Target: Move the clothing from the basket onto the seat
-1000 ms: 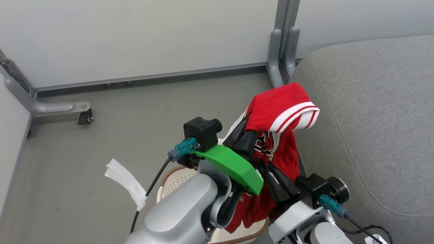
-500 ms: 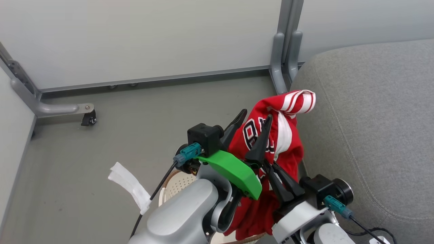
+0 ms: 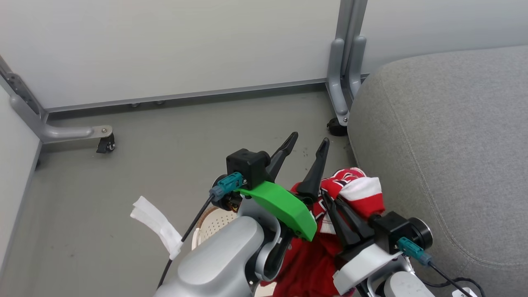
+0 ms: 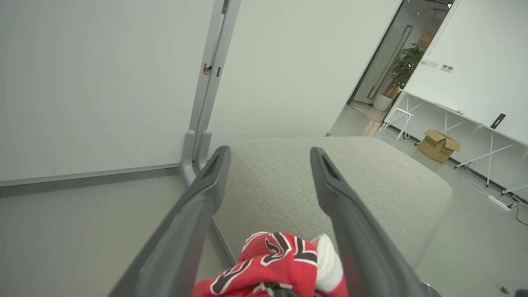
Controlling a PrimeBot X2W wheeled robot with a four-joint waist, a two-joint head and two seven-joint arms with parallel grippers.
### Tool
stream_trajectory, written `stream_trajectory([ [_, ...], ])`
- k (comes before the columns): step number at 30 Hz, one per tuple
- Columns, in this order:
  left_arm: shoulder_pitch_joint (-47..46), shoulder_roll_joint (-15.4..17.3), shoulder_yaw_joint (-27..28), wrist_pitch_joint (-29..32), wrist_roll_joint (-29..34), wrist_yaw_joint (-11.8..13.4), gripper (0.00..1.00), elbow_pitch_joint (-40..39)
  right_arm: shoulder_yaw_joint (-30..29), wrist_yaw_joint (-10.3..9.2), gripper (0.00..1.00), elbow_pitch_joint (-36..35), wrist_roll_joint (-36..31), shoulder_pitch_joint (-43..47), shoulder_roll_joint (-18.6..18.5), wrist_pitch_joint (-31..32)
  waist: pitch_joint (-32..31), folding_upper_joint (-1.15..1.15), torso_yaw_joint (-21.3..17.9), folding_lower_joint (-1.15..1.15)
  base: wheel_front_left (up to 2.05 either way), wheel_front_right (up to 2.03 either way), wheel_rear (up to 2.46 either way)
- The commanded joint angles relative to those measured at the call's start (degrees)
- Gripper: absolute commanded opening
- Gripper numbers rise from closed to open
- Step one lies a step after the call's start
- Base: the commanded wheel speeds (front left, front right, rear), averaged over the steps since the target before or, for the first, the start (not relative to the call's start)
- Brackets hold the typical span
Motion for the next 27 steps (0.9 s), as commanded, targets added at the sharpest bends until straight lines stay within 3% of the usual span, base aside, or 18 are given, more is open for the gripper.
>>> stream_trajectory([
  [1, -0.9, 0.1, 0.3, 0.0, 0.6, -0.1, 1.00, 0.2, -0.3, -0.02, 0.00, -0.4, 0.2, -0.2, -0.1, -0.2, 0.1, 0.00, -0.1, 0.00, 0.00, 0.00, 0.00],
  [12, -0.9, 0.8, 2.3, 0.0, 5.6, 0.7, 1.00, 0.5, -2.2, -0.02, 0.00, -2.1, -0.3, 0.0, -0.4, -0.2, 0.9, 0.00, -2.0, 0.00, 0.00, 0.00, 0.00],
  [18, 0.4, 3.4, 3.7, 0.0, 14.7, 2.6, 1.00, -0.5, -3.7, -0.02, 0.00, -5.7, -0.5, -0.4, -0.5, -0.2, 3.3, 0.00, -6.5, 0.00, 0.00, 0.00, 0.00],
  [22, 2.3, 5.4, 5.6, 0.0, 18.2, 1.5, 1.00, -1.9, -4.8, -0.02, 0.00, -8.4, -0.3, -0.4, -0.3, -0.2, 5.4, 0.00, -10.0, 0.00, 0.00, 0.00, 0.00],
  [27, 5.3, 8.9, 6.9, 0.0, 22.7, -3.0, 1.00, -4.3, -6.0, -0.01, 0.00, -12.1, -0.5, 0.5, -0.2, -0.2, 8.1, 0.00, -14.3, 0.00, 0.00, 0.00, 0.00],
])
